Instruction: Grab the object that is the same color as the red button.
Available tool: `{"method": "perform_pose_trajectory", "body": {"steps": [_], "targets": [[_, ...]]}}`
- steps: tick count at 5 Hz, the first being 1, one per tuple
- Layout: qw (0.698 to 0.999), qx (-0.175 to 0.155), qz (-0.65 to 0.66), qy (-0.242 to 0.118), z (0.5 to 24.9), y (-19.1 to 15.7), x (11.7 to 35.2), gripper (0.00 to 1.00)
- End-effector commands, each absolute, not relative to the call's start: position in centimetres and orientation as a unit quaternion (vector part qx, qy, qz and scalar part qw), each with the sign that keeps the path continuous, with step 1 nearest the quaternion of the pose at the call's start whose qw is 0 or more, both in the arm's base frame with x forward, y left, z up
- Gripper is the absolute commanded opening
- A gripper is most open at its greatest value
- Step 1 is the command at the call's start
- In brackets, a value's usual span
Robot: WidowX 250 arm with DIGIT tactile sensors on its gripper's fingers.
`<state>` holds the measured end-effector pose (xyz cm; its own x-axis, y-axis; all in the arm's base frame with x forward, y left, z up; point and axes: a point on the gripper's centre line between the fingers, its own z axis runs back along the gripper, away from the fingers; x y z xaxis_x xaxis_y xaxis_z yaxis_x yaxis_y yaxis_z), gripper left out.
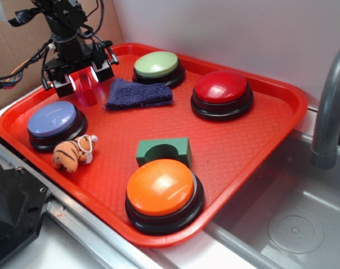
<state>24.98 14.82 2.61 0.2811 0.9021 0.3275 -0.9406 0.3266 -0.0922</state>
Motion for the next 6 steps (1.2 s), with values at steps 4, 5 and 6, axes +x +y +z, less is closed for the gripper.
{"method": "perform_pose_trajectory", "body": {"steps": [4, 5, 6], "targets": [[0.954, 0.036, 0.264, -0.141, 13.9, 7.6, 24.6, 0.0], [0.968, 0.021, 0.202, -0.15, 14.9, 4.3, 23.4, 0.0], [0.979, 0.013, 0.143, -0.147, 15.3, 2.0, 22.0, 0.0]]}}
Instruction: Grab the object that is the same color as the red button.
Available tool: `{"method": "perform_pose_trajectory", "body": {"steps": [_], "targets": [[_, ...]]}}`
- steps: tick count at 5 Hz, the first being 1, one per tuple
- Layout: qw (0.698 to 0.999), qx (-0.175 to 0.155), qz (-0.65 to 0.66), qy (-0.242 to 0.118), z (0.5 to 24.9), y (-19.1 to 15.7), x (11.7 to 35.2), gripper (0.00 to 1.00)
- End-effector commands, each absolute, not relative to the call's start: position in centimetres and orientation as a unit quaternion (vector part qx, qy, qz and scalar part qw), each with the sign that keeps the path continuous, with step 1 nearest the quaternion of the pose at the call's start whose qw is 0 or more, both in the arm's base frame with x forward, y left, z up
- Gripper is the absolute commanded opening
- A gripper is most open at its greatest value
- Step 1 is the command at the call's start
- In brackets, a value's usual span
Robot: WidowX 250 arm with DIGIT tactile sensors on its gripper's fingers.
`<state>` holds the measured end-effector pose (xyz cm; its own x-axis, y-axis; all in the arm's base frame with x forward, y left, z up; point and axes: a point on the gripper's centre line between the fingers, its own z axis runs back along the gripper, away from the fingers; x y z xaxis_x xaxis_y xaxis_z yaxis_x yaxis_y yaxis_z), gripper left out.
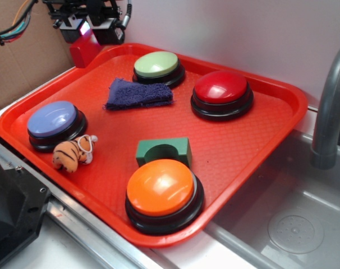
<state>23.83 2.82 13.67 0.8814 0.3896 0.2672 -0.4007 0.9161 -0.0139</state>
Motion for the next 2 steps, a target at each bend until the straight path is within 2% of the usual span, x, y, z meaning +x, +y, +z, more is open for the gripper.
{"method": "perform_pose_trajectory", "body": {"steps": [1, 2], "targets": [[0.982, 0.019, 0.131, -0.137, 14.63, 1.68, 21.3, 0.0], [0.978, 0.042, 0.153, -0.139, 14.66, 2.4, 21.54, 0.0]]}}
